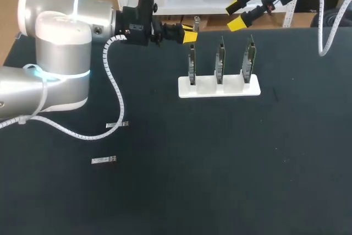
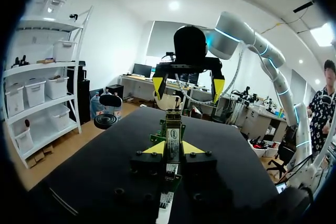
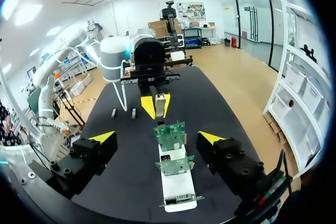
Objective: Pick up the optical module with the left hand, and insert it into the network port with the right hand.
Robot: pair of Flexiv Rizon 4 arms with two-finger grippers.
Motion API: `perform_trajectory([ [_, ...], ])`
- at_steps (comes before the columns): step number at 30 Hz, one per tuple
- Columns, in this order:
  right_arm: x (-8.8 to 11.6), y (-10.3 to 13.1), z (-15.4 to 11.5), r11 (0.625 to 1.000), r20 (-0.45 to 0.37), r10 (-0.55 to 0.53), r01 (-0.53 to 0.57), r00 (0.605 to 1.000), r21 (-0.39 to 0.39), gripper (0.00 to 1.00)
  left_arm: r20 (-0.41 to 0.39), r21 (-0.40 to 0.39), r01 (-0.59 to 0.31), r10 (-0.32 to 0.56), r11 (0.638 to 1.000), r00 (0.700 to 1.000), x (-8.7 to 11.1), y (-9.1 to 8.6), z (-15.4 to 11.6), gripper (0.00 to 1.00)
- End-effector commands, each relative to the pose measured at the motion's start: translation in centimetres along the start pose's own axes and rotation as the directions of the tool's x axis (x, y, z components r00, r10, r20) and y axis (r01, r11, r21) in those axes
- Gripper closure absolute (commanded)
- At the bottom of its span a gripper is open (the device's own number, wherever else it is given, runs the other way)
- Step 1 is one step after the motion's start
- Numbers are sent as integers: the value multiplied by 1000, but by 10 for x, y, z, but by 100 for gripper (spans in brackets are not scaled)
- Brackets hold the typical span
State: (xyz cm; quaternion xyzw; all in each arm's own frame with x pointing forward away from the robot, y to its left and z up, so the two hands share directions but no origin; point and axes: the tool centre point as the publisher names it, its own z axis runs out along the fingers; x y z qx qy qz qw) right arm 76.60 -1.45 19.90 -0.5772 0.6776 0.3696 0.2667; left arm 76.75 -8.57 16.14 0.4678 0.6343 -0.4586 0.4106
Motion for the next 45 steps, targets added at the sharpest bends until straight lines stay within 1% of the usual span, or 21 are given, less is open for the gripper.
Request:
perform_trajectory([
  [1,-14,-9,11,999,-36,-45,44,998,-29,0,2,2,-2,2,1000,1000,1,1,1,100],
  [5,-20,-15,18,996,-68,-73,70,995,-46,0,2,2,-2,2,1000,1000,1,1,1,100],
  [7,-23,-16,19,995,-63,-90,87,994,-50,0,2,2,-2,2,1000,1000,1,1,1,100],
  [10,-29,-17,22,992,-77,-114,109,990,-66,0,2,2,-2,2,1000,1000,1,1,1,100],
  [16,-32,-16,27,989,-75,-128,121,989,-90,0,2,2,-2,2,1000,1000,1,1,1,100],
  [21,-34,-9,35,991,-58,-122,118,991,-67,0,2,2,-2,2,1000,1000,1,1,1,100],
  [24,-34,-5,42,991,-64,-117,112,991,-70,0,2,2,-2,2,1000,1000,1,1,1,100],
  [28,-33,-2,47,992,-47,-113,109,993,-66,0,2,2,-2,2,1000,1000,1,1,1,100],
  [38,-33,0,50,993,-39,-106,104,994,-47,0,2,2,-2,2,1000,1000,1,1,1,100],
  [45,-35,-1,56,992,-28,-113,111,993,-63,0,2,2,-2,2,1000,1000,1,1,1,100],
])
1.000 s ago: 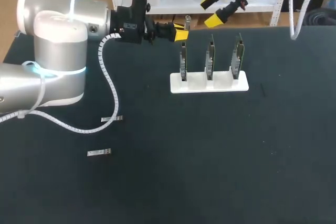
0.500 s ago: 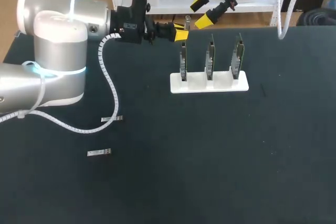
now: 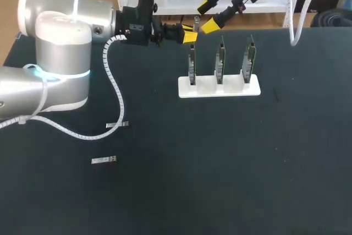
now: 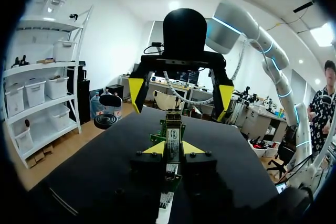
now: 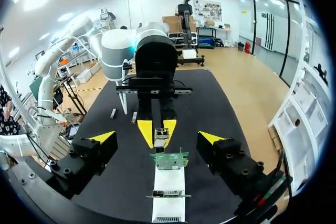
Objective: Pick up the optical module with the left hand, and insert it into the network port with the right hand.
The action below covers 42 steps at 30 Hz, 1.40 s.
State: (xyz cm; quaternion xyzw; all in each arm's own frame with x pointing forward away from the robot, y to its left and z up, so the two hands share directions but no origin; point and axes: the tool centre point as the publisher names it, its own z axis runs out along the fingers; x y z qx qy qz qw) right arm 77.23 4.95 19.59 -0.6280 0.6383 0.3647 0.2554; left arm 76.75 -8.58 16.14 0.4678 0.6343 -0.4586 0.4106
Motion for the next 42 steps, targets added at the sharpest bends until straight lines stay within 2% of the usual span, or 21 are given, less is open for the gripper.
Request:
perform_trajectory([
  [1,1,2,4,1000,6,-5,5,1000,-2,0,2,2,-2,2,1000,1000,1,1,1,100],
  [23,-7,-10,11,999,15,-34,34,999,-29,0,2,2,-2,2,1000,1000,1,1,1,100],
  [42,-8,1,15,999,2,-23,24,1000,-37,0,2,2,-2,2,1000,1000,1,1,1,100],
])
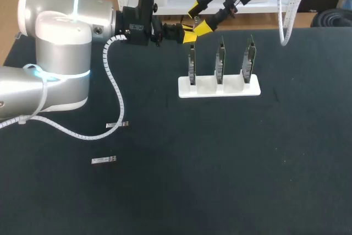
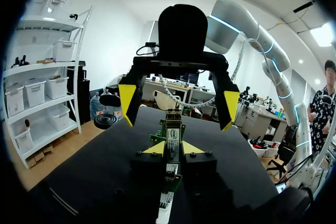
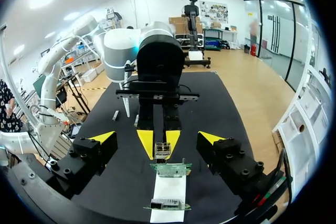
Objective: Pick up the optical module with the left hand, and insert it into the network port with the right hand.
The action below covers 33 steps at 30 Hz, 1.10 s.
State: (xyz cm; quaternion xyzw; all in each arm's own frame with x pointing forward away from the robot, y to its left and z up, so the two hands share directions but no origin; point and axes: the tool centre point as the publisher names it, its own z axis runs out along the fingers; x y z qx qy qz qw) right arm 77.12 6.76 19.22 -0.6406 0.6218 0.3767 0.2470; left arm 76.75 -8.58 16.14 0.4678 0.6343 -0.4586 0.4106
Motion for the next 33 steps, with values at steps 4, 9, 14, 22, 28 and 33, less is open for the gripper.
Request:
perform_trajectory([
  [4,0,2,-3,1000,-4,3,-2,1000,14,0,2,2,-2,2,1000,1000,1,1,1,100],
  [9,1,4,-4,1000,-3,4,-4,1000,18,16,2,2,-2,2,1000,1000,1,1,1,100],
  [14,2,5,-4,1000,-5,8,-8,1000,16,100,2,2,-2,2,1000,1000,1,1,1,100],
  [22,2,5,-5,1000,-6,11,-11,1000,25,100,2,2,-2,2,1000,1000,1,1,1,100],
  [28,3,5,-6,999,-8,14,-14,1000,31,100,2,2,-2,2,1000,1000,1,1,1,100],
  [33,3,5,-7,999,-9,16,-16,1000,34,100,2,2,-2,2,1000,1000,1,1,1,0],
])
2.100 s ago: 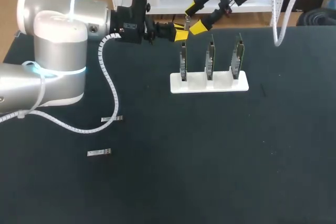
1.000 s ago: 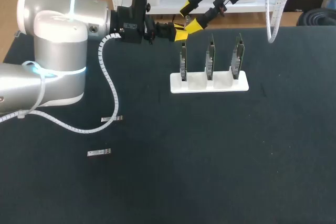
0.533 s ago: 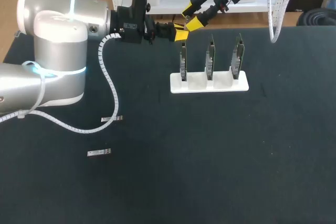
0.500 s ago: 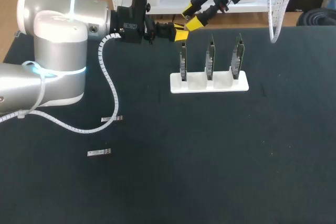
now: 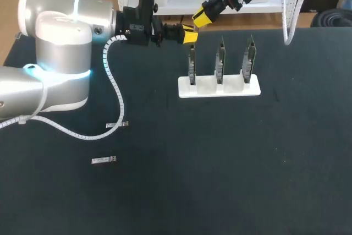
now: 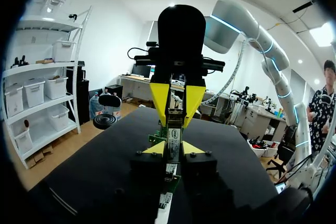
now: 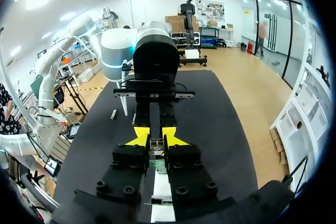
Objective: Pick up the optical module with the left hand, and insert it into the network port with the right hand.
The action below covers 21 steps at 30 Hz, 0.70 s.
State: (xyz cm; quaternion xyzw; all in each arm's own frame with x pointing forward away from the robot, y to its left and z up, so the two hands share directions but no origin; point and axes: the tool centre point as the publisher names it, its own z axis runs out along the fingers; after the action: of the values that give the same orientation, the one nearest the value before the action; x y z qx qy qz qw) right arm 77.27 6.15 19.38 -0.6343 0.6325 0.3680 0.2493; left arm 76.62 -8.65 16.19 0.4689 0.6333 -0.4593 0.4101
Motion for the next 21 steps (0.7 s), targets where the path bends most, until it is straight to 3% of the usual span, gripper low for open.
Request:
perform_trajectory([
  [1,1,6,-1,1000,1,0,0,1000,10,100,2,-1,0,0,1000,1000,1,3,0,0],
  [14,1,4,-3,1000,6,-5,5,1000,27,100,6,0,-19,19,1000,1000,-1,2,-1,0],
  [21,2,3,-4,999,9,-6,6,1000,32,100,-60,-27,-86,85,996,995,-3,1,-9,0],
])
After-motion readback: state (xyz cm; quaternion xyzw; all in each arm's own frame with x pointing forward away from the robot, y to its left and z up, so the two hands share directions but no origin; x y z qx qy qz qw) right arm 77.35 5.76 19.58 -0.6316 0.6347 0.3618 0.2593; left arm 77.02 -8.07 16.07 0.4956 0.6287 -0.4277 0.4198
